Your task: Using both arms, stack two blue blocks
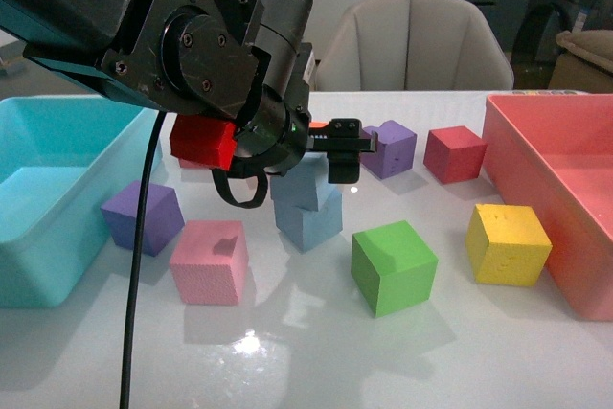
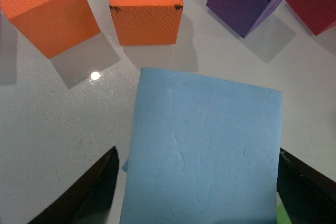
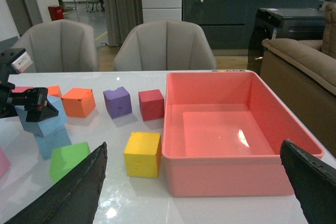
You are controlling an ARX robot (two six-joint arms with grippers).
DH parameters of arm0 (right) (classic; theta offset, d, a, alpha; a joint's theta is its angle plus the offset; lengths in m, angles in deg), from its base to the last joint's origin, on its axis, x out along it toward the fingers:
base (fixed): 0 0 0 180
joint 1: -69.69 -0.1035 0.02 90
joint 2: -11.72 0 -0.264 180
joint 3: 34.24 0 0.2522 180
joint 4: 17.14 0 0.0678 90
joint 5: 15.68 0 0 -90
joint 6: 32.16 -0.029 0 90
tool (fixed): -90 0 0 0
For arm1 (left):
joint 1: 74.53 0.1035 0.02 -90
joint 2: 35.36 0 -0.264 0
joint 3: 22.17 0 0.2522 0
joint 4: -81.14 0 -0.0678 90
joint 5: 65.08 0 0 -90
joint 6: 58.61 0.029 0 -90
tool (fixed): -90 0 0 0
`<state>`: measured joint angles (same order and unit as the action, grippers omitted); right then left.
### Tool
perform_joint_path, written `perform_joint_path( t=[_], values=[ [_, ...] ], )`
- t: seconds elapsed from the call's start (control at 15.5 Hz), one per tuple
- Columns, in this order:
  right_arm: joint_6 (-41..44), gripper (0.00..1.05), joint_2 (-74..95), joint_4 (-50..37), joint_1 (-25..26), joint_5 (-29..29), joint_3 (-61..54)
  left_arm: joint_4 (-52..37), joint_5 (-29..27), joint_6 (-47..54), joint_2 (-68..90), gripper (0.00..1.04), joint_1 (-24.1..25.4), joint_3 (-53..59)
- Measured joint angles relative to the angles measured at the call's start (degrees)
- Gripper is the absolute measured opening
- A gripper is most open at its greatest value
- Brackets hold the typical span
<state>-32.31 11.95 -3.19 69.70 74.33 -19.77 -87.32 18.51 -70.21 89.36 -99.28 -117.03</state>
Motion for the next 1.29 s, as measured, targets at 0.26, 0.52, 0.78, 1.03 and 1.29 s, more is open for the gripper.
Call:
perform_joint_path(
  t=[0.26, 0.52, 0.78, 1.03, 1.29],
  values=[
    [0.0, 0.98, 0.02, 0.02, 0.0, 0.0, 0.0, -3.37, -0.66, 1.16, 0.07, 0.98, -0.04, 0.0],
    [0.0, 0.98, 0.02, 0.02, 0.0, 0.0, 0.0, -6.97, 0.26, -0.2, -3.58, 0.98, 0.07, 1.99],
    [0.0, 0.98, 0.02, 0.02, 0.0, 0.0, 0.0, -11.61, 1.57, -1.38, -17.27, 0.98, -1.84, 11.43],
    [0.0, 0.98, 0.0, 0.0, 0.0, 0.0, 0.0, -15.26, 1.79, 0.63, -29.77, 0.98, -5.22, 22.56],
    [0.0, 0.98, 0.02, 0.0, 0.0, 0.0, 0.0, -13.94, 2.1, 3.1, -45.11, 0.98, -6.43, 32.46]
  ],
)
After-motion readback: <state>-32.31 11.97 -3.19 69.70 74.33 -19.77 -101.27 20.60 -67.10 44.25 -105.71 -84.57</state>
